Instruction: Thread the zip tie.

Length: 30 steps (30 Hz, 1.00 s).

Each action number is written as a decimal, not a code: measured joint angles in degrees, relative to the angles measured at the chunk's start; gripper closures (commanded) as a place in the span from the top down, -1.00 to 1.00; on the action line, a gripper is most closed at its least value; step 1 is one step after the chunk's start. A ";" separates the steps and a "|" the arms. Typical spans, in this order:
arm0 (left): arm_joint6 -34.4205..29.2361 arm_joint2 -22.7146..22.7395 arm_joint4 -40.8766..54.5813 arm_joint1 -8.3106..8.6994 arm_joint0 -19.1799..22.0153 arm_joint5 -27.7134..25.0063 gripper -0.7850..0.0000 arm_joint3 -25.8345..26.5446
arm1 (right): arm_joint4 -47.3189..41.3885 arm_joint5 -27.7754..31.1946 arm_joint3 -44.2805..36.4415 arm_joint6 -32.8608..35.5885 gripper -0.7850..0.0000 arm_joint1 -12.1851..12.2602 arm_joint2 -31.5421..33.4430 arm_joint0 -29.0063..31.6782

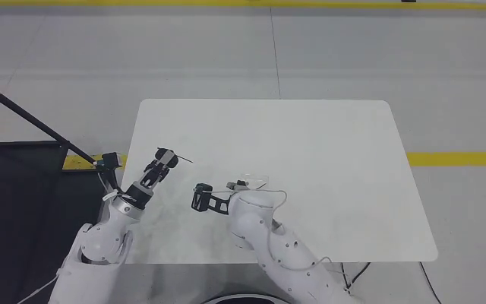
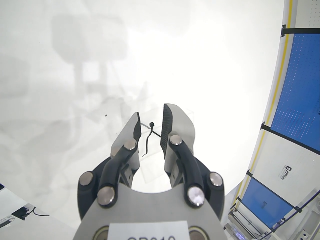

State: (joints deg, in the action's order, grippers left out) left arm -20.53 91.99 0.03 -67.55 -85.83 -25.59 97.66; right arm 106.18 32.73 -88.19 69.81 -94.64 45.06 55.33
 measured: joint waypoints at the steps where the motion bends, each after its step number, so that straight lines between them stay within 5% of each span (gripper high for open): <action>1: 0.00 0.00 -0.03 0.01 -0.01 -0.02 -1.00 0.08 | -0.03 -0.09 0.11 0.08 -0.51 -0.04 0.05 -0.05; 11: -0.03 -0.13 -0.30 0.07 -0.03 -0.01 -1.00 0.42 | -0.11 0.19 0.96 0.35 -0.58 -0.23 0.23 -0.14; 17: 0.02 -0.14 -0.29 0.10 -0.05 -0.03 -1.00 0.39 | -0.19 0.20 1.42 0.59 -1.00 -0.38 0.46 -0.45; 30: 0.24 -0.14 0.02 0.15 -0.08 -0.46 -1.00 0.13 | 1.85 -0.27 -3.18 -1.23 -1.00 0.04 1.44 1.65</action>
State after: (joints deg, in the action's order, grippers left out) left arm -20.29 91.85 0.05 -67.40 -85.91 -26.05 97.79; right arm 108.03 32.47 -91.37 68.58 -94.60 46.50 56.98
